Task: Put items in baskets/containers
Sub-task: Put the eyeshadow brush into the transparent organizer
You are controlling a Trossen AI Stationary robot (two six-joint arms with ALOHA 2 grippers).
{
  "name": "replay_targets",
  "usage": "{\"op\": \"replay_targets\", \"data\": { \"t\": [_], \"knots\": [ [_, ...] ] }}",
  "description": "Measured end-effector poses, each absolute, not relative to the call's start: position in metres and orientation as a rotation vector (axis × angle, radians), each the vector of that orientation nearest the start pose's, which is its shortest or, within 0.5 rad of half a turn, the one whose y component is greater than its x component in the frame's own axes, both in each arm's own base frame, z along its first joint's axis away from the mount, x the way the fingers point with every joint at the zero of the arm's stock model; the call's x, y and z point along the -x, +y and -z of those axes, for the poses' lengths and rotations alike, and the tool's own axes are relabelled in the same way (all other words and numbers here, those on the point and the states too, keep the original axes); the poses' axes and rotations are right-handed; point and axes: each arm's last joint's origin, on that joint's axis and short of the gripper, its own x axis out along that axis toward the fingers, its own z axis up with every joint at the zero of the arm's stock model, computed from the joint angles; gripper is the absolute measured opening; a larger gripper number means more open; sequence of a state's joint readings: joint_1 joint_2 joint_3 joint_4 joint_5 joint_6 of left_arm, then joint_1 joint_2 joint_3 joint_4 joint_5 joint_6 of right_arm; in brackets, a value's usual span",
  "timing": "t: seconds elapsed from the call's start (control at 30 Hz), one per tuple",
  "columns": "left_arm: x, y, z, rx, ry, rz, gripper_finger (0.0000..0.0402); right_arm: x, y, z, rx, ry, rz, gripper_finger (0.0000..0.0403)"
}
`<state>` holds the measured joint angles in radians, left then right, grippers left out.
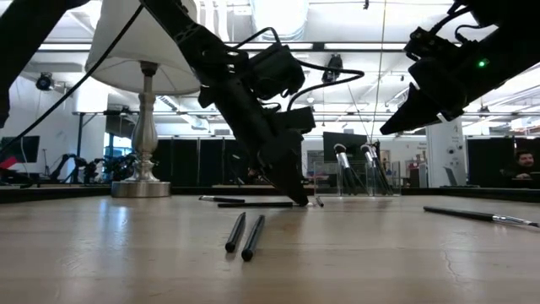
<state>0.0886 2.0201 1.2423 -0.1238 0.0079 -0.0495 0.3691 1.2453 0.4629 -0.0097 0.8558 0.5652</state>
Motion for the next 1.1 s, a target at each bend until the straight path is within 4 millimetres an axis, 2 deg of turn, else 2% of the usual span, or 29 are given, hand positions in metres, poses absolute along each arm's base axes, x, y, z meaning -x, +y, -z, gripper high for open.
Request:
{"op": "replay_targets", "data": {
  "t": [0.2,0.47,0.83,1.1],
  "knots": [
    [-0.409,0.037,-0.129,0.087,0.933,-0.095,0.0038,-0.206,0.056,-0.162,-0.075,0.496,0.619,0.0008],
    [-0.405,0.036,-0.126,0.062,0.984,-0.085,0.0037,-0.206,0.056,-0.161,-0.074,0.497,0.62,0.0008],
    [-0.396,0.035,-0.142,0.042,1.008,-0.101,0.0026,-0.206,0.056,-0.161,-0.074,0.497,0.62,0.0008],
    [-0.393,0.034,-0.143,0.022,1.031,-0.111,0.0006,-0.206,0.056,-0.161,-0.073,0.498,0.62,0.0008]
  ]
}}
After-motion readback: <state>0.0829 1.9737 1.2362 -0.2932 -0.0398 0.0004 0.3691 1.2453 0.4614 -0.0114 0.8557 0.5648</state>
